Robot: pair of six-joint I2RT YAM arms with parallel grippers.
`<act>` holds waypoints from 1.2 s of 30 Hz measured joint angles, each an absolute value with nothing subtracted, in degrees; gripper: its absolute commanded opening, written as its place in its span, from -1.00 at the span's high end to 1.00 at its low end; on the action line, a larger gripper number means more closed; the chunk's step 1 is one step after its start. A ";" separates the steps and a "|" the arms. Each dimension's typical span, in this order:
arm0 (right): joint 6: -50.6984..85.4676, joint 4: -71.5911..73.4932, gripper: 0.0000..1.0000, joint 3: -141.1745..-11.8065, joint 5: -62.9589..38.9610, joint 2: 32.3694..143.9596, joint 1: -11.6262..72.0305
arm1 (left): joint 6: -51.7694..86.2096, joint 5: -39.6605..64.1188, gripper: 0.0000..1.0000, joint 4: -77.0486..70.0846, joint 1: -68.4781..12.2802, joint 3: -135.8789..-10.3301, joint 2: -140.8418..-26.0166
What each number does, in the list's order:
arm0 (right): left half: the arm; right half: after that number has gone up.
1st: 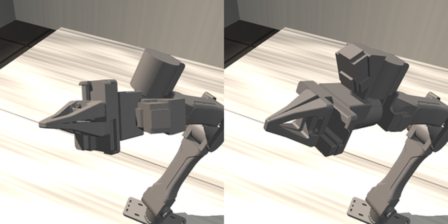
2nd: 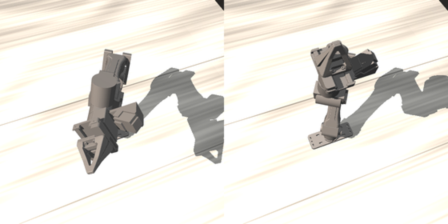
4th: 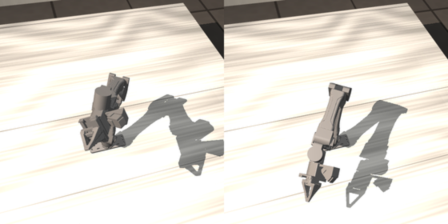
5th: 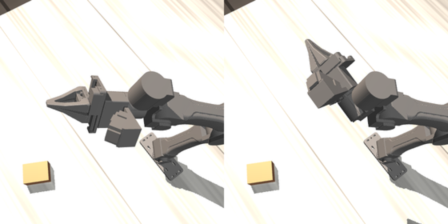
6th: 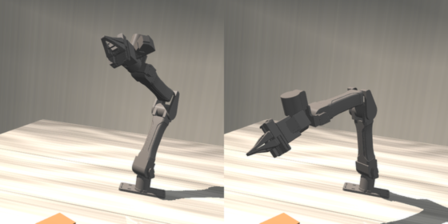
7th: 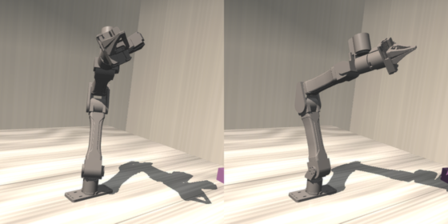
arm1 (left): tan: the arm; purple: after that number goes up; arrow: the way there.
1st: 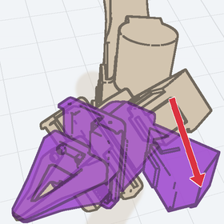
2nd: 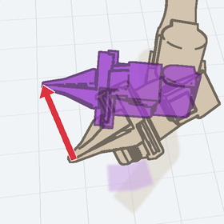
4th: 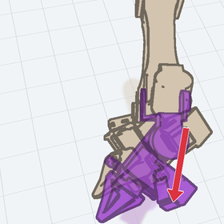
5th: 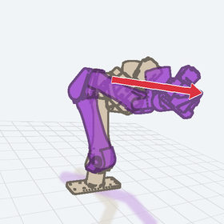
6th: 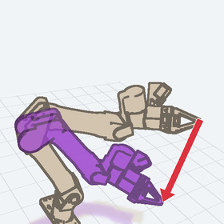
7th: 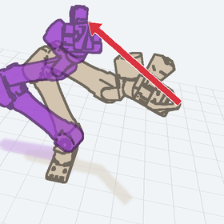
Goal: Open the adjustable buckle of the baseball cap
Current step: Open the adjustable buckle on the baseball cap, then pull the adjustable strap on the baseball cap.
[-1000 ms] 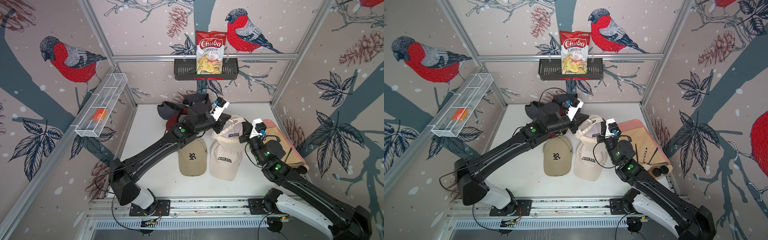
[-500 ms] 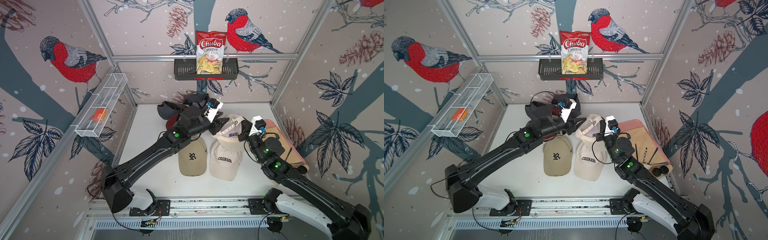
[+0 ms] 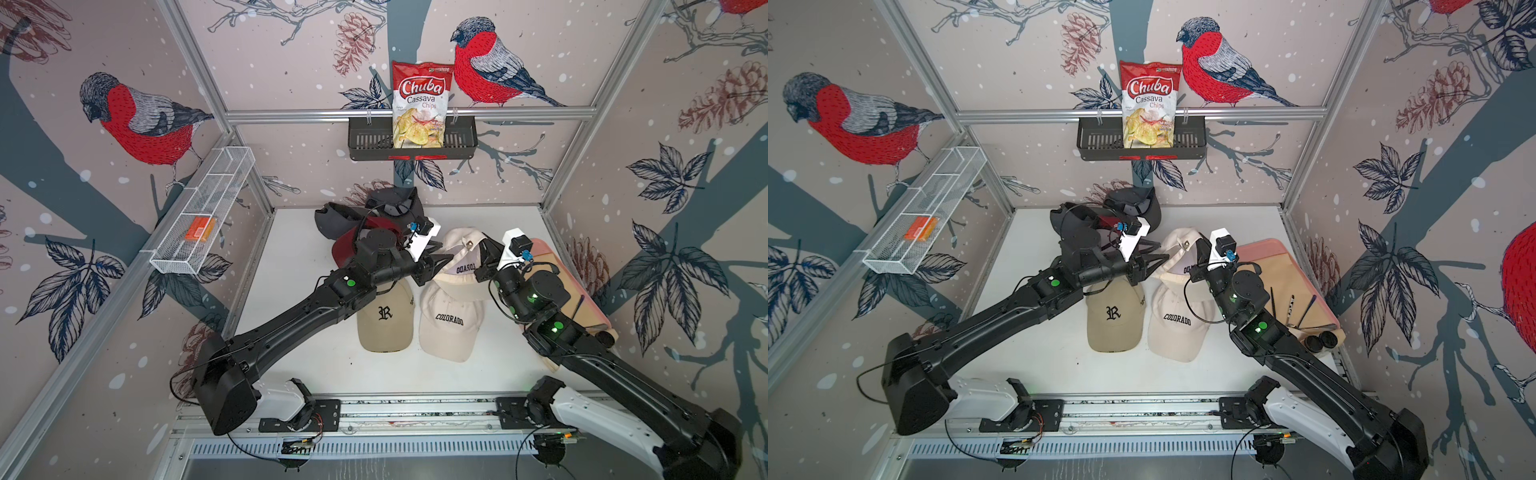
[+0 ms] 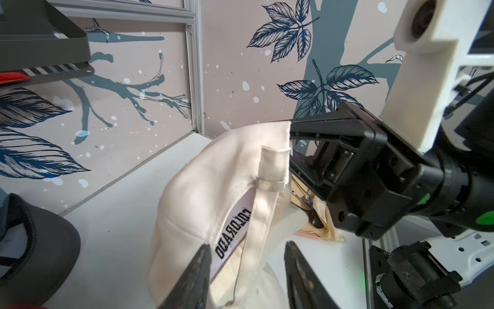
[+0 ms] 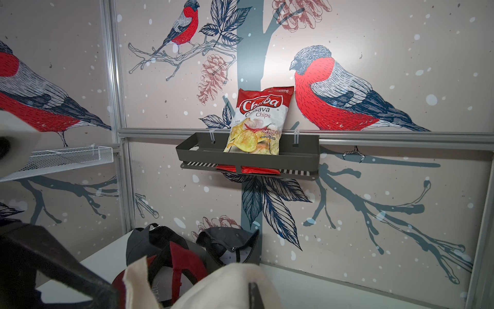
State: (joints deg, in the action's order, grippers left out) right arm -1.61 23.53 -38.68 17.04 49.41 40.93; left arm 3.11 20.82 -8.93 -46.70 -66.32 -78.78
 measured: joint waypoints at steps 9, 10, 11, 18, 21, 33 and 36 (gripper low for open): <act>-1.32 21.82 1.00 -39.72 14.94 49.36 40.93 | 2.96 22.68 -0.01 -11.25 -47.62 -68.86 -83.99; -1.21 21.82 1.00 -39.75 14.81 49.36 40.95 | 2.94 22.63 -0.02 -11.27 -47.72 -69.34 -84.53; -1.17 21.82 1.00 -39.75 14.68 49.39 40.99 | 2.87 22.61 -0.01 -11.25 -47.79 -69.71 -85.03; -1.10 20.82 1.00 -40.23 14.39 49.39 40.99 | 1.69 22.24 0.50 -11.09 -48.25 -72.01 -87.68; -0.89 20.21 1.00 -40.49 14.39 49.39 40.88 | 1.43 22.26 0.76 -11.03 -48.69 -72.16 -87.77; 0.89 18.94 1.00 -41.47 13.30 49.76 39.86 | 1.13 22.26 0.23 -10.87 -49.84 -71.68 -87.00; 1.43 18.79 1.00 -41.56 13.15 49.74 39.75 | 1.19 21.96 0.47 -11.18 -49.93 -71.66 -87.53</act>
State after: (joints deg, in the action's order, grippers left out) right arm 1.43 18.79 -41.56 13.15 49.74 39.75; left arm 1.19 21.96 -11.18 -49.93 -71.66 -87.53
